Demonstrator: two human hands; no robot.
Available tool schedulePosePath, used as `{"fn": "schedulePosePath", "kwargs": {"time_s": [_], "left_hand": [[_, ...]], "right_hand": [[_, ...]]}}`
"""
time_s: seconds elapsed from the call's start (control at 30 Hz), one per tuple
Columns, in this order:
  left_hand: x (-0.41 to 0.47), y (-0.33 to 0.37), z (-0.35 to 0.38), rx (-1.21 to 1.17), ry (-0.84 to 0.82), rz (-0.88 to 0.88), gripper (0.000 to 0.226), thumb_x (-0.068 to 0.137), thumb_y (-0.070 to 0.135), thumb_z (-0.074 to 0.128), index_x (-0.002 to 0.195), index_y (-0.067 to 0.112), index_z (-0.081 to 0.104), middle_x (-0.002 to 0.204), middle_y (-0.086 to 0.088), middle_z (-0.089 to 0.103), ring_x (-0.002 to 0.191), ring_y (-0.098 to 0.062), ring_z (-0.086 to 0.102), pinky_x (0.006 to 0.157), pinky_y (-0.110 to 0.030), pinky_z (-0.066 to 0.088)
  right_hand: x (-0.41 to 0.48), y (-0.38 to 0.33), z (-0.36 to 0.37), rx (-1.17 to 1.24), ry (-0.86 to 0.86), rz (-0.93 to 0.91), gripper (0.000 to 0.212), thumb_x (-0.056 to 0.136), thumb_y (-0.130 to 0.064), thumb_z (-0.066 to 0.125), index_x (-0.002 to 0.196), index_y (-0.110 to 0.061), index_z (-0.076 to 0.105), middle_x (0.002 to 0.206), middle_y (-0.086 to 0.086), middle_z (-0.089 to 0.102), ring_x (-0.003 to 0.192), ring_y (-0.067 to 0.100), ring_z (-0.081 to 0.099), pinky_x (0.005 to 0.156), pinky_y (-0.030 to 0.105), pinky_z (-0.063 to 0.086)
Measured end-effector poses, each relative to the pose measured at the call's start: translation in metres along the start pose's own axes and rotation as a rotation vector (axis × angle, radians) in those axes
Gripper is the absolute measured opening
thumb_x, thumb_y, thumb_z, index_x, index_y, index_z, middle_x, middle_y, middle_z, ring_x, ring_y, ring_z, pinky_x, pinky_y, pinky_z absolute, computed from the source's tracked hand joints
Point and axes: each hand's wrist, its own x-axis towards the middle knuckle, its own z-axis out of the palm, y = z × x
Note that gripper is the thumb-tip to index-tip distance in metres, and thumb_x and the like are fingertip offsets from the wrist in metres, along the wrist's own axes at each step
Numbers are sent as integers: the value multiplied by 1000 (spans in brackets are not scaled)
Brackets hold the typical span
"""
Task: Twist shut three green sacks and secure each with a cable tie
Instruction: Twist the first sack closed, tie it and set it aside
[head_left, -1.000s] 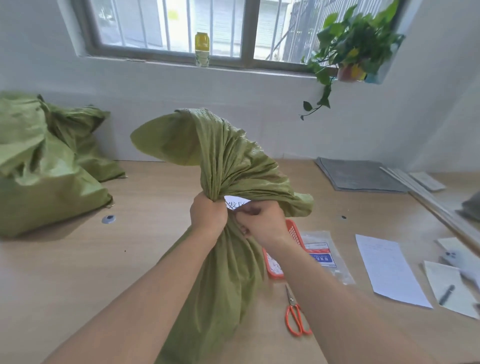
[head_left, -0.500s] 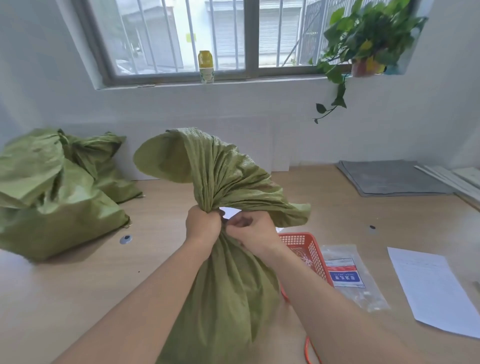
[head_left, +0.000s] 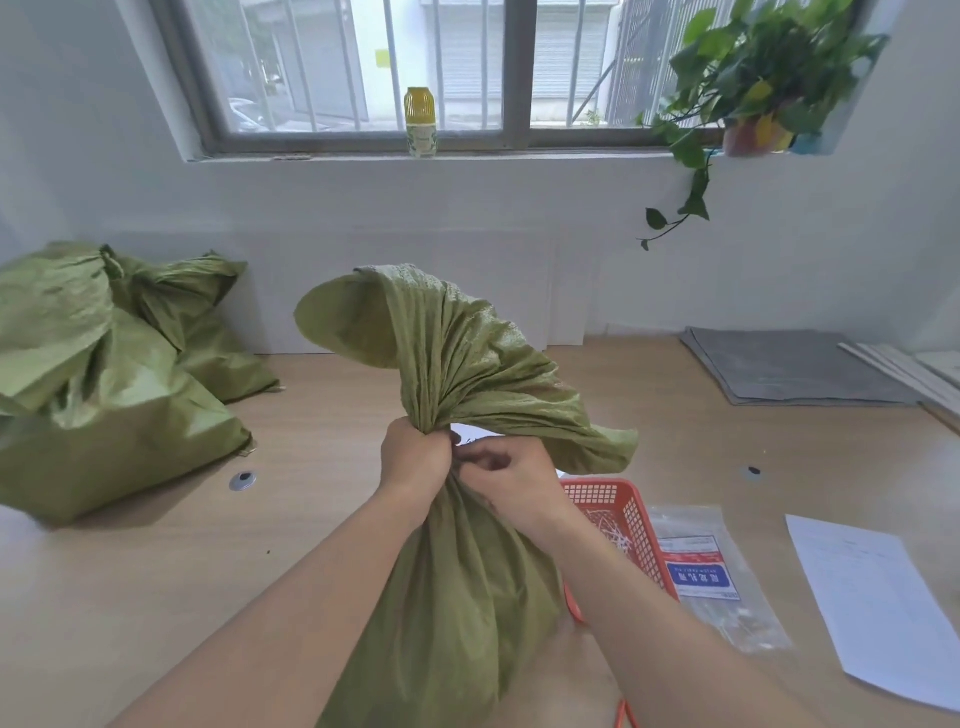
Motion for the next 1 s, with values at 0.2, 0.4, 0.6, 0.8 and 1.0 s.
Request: {"fn": "schedulePosePath", "kwargs": {"time_s": [0.2,0.4,0.6,0.8,1.0], "left_hand": [[18,-7,-2,-16,-51,1,14,67,13,61,74,10,72,76,-9,73,74,-31,66,70,-40,53],[32,-11,-1,-55,-96,37,18,71,15,68,88,12,76,87,-8,77,88,-30,72,85,-46,58],[36,-22,-3,-55,-355,129,25,91,24,72,116,25,72,107,4,77,102,-14,73,86,-29,57],[37,-32,-11,-303,-538,28,34,98,26,63,128,10,67,118,-12,75,109,-24,72,87,-31,57],[32,-28,-17,-685,-661,-193,91,98,75,17,132,7,67,131,-20,68,122,-32,66,95,-40,57]], "right_hand": [[7,4,2,-31,25,29,12,84,-4,74,87,-13,81,55,0,57,48,10,44,52,23,39],[15,7,6,127,88,244,2,88,-6,78,89,-5,78,61,7,61,47,14,47,49,20,45],[31,3,8,-22,247,350,36,85,-14,73,50,-19,64,48,-6,55,52,14,49,62,22,44],[35,-5,14,-223,177,202,7,89,-21,71,90,-20,78,77,-17,67,73,0,61,68,15,43],[36,5,25,-280,199,82,11,86,-12,73,87,-16,83,69,-12,71,57,-13,57,60,3,41]]}}
